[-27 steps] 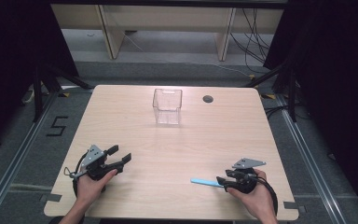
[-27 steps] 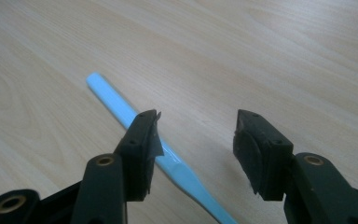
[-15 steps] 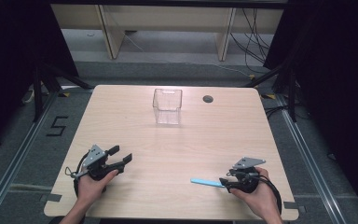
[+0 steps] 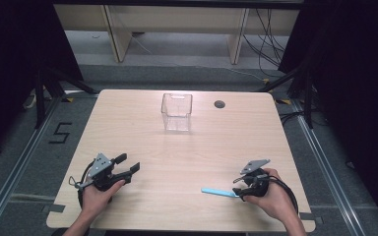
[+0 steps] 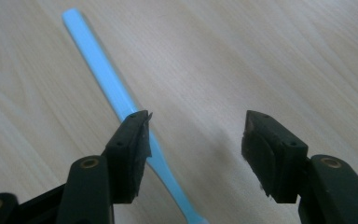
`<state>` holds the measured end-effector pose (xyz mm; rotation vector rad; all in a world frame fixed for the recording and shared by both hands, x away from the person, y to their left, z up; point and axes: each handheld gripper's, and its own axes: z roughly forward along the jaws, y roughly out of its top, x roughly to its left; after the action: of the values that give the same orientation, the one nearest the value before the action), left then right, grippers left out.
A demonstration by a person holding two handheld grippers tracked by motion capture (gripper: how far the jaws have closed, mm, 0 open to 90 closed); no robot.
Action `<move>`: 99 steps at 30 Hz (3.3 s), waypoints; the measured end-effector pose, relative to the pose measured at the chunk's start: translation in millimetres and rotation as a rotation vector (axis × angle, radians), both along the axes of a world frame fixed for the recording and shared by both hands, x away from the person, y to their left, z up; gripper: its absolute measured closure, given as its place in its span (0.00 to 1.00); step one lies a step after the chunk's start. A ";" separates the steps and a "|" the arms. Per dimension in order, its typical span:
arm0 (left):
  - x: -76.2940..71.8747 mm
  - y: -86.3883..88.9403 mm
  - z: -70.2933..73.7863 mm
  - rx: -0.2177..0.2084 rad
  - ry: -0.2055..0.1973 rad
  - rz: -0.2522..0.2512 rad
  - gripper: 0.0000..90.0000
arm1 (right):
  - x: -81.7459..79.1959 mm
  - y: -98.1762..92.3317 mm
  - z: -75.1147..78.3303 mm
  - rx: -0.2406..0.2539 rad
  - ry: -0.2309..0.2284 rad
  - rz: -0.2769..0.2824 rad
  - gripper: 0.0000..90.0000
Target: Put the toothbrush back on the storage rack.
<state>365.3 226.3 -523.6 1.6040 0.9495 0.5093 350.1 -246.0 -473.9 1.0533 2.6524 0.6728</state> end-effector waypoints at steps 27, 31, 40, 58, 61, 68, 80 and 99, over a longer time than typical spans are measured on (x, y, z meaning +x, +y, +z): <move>-0.1 -0.3 0.0 -0.003 -0.002 -0.004 0.33 | 20.0 63.2 4.2 -0.385 0.210 0.444 0.74; -0.8 -0.2 0.7 0.013 0.005 -0.001 0.33 | 21.0 64.9 3.4 -0.414 0.218 0.465 0.76; -0.8 -0.6 0.7 0.014 0.003 -0.001 0.33 | 22.2 69.3 2.9 -0.440 0.238 0.474 0.78; -0.5 -1.1 0.0 0.006 -0.007 -0.011 0.34 | 26.6 77.9 -1.4 -0.459 0.281 0.522 0.87; -1.8 -1.5 0.9 0.024 0.002 -0.010 0.35 | 27.6 77.6 -0.8 -0.476 0.260 0.551 0.88; -5.3 -7.7 5.8 0.039 -0.005 -0.064 0.35 | 26.7 78.4 1.5 -0.460 0.247 0.576 0.88; -20.9 -41.8 15.0 0.076 -0.021 -0.323 0.39 | 24.6 92.7 22.3 -0.441 0.201 0.599 0.88; -22.1 -88.9 16.9 0.219 -0.065 -0.586 0.51 | 27.7 130.3 43.5 -0.415 0.142 0.716 0.88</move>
<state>343.2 137.4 -506.6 1.9480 0.3472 0.2558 377.8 -115.7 -430.4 0.0257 3.0868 0.1209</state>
